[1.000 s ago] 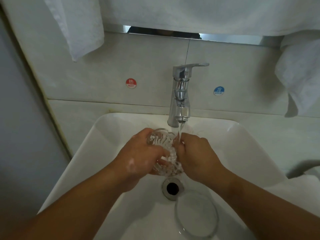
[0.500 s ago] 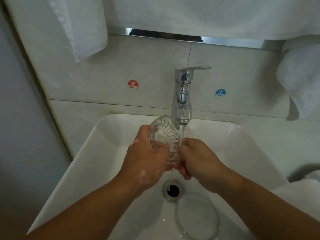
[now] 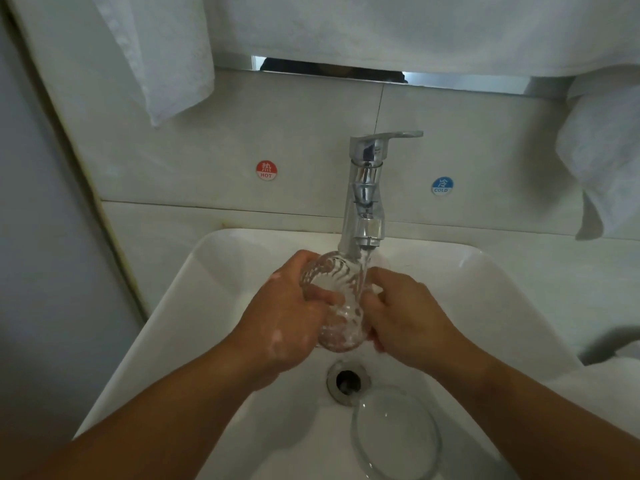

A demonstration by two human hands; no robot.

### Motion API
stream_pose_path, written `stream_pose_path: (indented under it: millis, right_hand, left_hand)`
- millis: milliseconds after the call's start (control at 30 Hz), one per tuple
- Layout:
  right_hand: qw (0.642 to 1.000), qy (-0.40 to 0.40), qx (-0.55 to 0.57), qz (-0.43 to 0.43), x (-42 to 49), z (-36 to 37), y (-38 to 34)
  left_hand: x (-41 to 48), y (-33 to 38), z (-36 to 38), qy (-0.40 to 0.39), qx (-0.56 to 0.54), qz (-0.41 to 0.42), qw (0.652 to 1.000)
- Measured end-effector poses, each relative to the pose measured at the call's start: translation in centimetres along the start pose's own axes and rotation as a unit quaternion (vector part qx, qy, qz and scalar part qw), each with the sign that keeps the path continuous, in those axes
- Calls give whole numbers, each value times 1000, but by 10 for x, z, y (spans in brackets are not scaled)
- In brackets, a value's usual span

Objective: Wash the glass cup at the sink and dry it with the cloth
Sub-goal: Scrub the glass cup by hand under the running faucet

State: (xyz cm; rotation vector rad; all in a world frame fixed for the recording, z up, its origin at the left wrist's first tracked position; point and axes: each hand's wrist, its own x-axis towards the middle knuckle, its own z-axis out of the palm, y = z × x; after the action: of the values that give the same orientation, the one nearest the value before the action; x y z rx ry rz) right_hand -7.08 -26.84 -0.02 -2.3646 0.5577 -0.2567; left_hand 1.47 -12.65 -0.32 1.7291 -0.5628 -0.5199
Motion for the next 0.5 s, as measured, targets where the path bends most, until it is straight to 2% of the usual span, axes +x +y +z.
stream_pose_path:
  millis: [67,167,267,300,367,433,500]
  right_hand:
    - [997,43,-53,-33,2,-3,0]
    - [997,56,-44,-20,3,1,-1]
    - [992,-26,107,60,-1,2,-3]
    - [988,-54,128,65,-3,2,-3]
    - [997,-44,63,24,-4,1,0]
    - [998,12,-46,-34,-1,-2,3]
    - [994,51,-80,-52,0,-1,1]
  left_hand:
    - [1,3,-4,-31,-51,-18,998]
    - [1,3,-2,-1,-83,-11,997]
    - [-1,-1,3,47,-55,20,997]
    - [-1,-2,3,47,-37,26,998]
    - [-1,0,0,17,-16,21,1000]
    - [0,3,-5,-22,-36,-3,999]
    - [-1,4,-5,-21,-60,-17,998]
